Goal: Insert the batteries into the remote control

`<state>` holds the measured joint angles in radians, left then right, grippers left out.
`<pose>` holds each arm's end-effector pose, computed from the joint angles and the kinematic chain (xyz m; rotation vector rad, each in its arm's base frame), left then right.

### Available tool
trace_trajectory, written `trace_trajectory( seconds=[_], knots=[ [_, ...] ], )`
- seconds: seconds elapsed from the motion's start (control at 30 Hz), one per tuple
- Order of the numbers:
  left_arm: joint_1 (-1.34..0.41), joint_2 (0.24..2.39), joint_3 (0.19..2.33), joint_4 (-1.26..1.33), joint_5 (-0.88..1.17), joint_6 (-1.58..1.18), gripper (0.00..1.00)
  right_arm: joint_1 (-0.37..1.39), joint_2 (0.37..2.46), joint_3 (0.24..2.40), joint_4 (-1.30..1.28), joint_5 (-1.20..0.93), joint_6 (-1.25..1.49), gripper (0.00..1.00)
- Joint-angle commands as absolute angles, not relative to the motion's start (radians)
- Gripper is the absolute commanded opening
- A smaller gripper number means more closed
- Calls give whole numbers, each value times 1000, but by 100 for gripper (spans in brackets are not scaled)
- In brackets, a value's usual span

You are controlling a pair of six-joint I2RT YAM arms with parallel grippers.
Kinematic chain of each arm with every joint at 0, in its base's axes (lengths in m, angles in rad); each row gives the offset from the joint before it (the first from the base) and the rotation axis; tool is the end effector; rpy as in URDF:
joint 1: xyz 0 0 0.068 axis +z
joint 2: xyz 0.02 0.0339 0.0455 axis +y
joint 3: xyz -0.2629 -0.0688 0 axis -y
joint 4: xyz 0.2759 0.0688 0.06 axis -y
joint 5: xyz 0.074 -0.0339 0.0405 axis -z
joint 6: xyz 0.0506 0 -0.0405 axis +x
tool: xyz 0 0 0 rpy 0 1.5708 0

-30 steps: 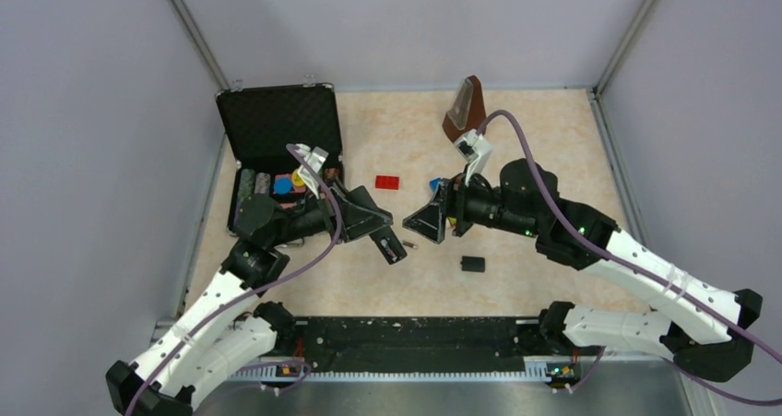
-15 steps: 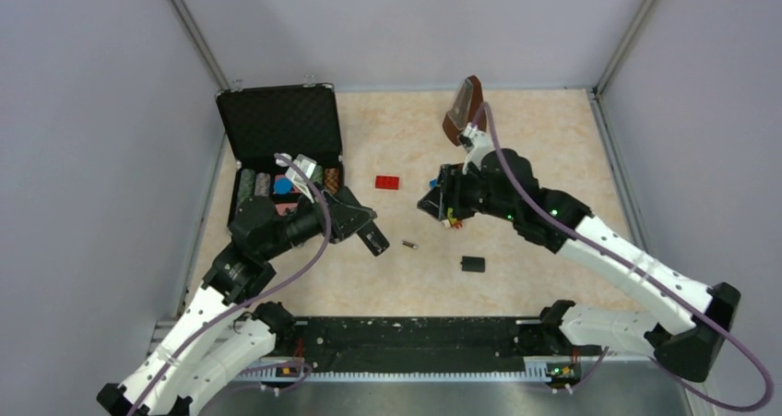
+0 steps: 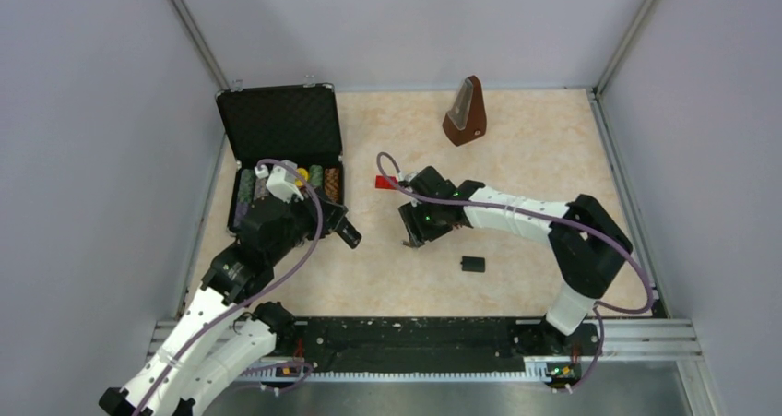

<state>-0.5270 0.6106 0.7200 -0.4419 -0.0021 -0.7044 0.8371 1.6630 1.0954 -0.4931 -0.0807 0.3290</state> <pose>0.1643 -0.0955 0.3133 -0.1779 1.9839 -0.8181 0.2446 0.2774 0.1690 -0.7110 2.6244 0.4819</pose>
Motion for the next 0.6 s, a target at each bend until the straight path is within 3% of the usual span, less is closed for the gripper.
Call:
trace_trajectory(
  seconds=[0.0, 0.4, 0.57],
  knots=[
    [-505, 604, 735, -424, -42, -716, 0, 866, 1745, 1191, -476, -99, 204, 50],
    [-385, 650, 728, -401, 129, -747, 0, 906, 1870, 1247, -476, -39, 151, 41],
    [-346, 654, 720, -392, 165, -759, 0, 907, 1882, 1245, -481, -40, 149, 18]
  ],
)
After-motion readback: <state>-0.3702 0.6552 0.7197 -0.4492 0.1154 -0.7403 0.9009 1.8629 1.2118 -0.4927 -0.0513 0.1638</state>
